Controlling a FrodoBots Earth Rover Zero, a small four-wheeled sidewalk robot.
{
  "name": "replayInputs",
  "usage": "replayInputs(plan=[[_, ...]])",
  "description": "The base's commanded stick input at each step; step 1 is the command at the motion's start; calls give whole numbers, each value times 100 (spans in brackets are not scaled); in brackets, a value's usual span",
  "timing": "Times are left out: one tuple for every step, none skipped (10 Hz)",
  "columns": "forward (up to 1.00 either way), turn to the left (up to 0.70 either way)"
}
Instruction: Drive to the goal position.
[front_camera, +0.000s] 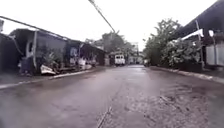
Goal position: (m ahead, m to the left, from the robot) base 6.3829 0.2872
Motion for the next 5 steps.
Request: replayInputs(plan=[[100, 0], [100, 0], [100, 0], [100, 0], [100, 0]])
